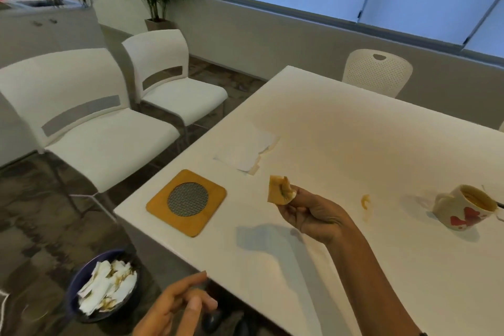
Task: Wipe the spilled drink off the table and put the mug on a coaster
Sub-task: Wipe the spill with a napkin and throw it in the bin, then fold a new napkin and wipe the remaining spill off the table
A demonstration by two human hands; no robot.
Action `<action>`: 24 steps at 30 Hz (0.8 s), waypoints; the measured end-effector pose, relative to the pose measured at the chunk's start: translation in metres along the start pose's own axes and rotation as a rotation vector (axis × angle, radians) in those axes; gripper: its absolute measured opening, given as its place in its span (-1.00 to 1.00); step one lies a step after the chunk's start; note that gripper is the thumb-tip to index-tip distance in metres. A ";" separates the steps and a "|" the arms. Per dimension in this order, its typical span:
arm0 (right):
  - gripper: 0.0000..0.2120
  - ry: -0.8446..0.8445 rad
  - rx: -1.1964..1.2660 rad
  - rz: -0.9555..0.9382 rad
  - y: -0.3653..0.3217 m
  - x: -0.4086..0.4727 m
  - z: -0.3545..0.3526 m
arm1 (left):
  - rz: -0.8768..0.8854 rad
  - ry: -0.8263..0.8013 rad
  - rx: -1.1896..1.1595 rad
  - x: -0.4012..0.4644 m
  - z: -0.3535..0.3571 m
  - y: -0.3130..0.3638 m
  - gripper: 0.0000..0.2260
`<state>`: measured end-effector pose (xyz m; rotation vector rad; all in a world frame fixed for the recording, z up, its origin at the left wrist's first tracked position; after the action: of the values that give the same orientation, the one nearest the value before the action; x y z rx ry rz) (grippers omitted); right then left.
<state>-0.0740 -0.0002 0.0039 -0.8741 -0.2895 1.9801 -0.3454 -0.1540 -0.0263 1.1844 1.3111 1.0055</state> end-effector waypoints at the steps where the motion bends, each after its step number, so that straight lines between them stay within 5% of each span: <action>1: -0.73 -0.023 -0.011 0.017 0.012 0.007 0.019 | 0.007 0.016 -0.014 0.000 -0.012 -0.005 -0.69; 12: -0.77 -0.191 -0.415 0.225 0.200 0.111 0.222 | 0.070 0.444 -0.013 -0.035 -0.146 -0.043 -0.60; 18: -0.89 -0.187 -0.817 0.156 0.314 0.183 0.267 | -0.029 0.492 -0.073 -0.053 -0.197 -0.074 -0.61; 24: -0.81 -0.093 -1.352 -0.057 0.384 0.280 0.274 | -0.095 0.532 -0.131 -0.064 -0.241 -0.111 -0.63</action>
<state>-0.6034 0.0584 -0.1269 -1.5117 -1.7901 1.5960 -0.5989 -0.2199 -0.1030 0.7690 1.6624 1.3701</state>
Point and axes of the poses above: each hand's wrist, its own x-axis towards the middle knuckle, its own z-axis out of the palm, y = z × x, the point moved 10 cm from there along x, towards the middle knuckle, and after that the axes turned 6 degrees about -y, right-handed, at the moved point
